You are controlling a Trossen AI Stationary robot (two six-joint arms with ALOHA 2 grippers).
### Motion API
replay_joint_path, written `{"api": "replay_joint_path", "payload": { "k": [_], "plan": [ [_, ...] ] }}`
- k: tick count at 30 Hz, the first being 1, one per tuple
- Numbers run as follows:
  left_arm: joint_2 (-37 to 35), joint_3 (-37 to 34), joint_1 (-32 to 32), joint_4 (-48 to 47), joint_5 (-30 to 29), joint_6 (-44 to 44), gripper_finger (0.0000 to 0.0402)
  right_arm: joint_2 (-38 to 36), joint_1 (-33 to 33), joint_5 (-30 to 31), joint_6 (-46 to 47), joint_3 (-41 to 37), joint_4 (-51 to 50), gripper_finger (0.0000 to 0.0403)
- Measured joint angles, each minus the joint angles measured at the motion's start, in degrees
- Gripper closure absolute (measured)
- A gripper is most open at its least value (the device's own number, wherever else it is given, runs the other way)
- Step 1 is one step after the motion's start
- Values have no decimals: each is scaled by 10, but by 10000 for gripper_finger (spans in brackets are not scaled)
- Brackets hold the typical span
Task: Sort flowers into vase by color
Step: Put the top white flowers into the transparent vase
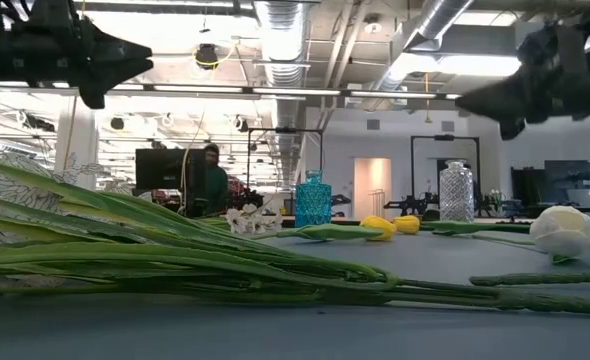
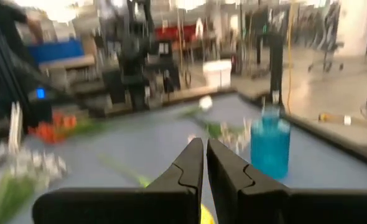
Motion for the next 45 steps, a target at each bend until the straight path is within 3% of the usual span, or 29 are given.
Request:
{"api": "replay_joint_path", "payload": {
  "k": [8,17,26,30,34,39,45],
  "plan": [
    [175,92,14,-14,-33,-3,290,30,-3,-42,0,43,20,352],
    [286,258,15,-297,-41,-52,290,166,69,-44,1,131,22,352],
    [356,272,15,-397,-34,-135,290,354,125,-32,-67,253,51,352],
    [395,272,29,-398,-35,-100,290,427,144,-32,-112,299,48,352],
    [441,272,98,-403,-60,-84,290,491,146,-32,-118,335,49,352],
    [501,272,232,-403,104,-16,274,549,147,-33,-78,368,21,352],
    [567,272,317,-405,136,49,229,584,158,-33,-28,384,-13,339]
  ]
}}
